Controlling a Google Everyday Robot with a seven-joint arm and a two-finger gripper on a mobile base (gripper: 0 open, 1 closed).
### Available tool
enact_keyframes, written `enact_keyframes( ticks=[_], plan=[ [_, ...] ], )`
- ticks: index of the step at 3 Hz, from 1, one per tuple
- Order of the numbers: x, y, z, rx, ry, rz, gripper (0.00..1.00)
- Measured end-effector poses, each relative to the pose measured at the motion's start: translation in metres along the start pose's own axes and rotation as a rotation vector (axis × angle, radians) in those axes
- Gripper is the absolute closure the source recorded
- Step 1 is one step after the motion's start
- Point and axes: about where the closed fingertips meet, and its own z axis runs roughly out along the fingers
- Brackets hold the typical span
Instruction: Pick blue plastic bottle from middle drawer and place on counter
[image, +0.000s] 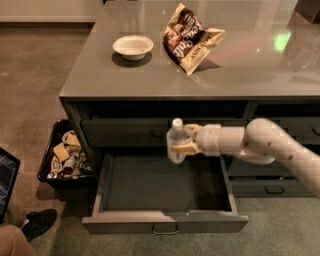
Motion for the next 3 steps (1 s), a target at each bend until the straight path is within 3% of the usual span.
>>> enact_keyframes(
  ticks=[1,2,3],
  plan=[
    [-0.031,-0.007,-0.031,-0.005,0.045,-0.024,1.00],
    [-0.032,-0.007,-0.031,-0.005,0.045,-0.024,1.00],
    [-0.047,-0.009,-0.048,0.019,0.056,-0.040,1.00]
  ],
)
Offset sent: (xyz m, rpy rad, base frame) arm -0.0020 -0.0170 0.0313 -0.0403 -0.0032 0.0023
